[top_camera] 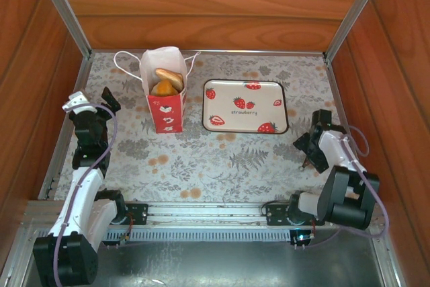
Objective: Take the fake bread out of the paper bag
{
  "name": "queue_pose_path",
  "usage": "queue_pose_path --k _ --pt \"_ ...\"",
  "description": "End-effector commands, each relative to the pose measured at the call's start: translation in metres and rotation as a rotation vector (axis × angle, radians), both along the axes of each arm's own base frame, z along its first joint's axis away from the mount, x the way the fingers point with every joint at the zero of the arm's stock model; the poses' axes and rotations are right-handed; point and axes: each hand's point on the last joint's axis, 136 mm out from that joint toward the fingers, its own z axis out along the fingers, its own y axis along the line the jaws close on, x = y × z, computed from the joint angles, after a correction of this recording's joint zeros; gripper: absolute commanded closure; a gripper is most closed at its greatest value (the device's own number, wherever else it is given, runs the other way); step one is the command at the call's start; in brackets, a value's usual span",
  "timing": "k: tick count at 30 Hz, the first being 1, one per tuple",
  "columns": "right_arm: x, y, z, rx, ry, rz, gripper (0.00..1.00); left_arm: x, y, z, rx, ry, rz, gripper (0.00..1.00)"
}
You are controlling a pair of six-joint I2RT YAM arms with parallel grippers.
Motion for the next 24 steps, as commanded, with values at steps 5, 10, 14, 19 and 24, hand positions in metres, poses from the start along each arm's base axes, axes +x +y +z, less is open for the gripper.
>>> queue_pose_path --k 5,10,14,19,24 --pt "0.033 -0.016 -0.003 0.011 -0.039 -0.007 0.0 0.0 -0.001 0.018 0.015 -0.039 -0.013 0.0" --pt "0.037 -0.023 -0.012 0.04 -0.02 -0.031 0.0 0.002 -0.002 0.019 0.018 -0.036 -0.019 0.0" --pt "0.034 -0.022 -0.019 0.066 0.004 -0.028 0.0 0.0 -0.001 0.021 0.018 -0.042 -0.008 0.0" --pt "0.028 -0.013 -0.032 0.11 0.021 -0.011 0.03 0.001 0.0 0.022 0.006 -0.047 -0.006 0.0" --pt "0.036 -0.006 -0.038 0.162 0.025 0.02 0.25 0.001 -0.001 0.025 0.005 -0.054 -0.009 0.0"
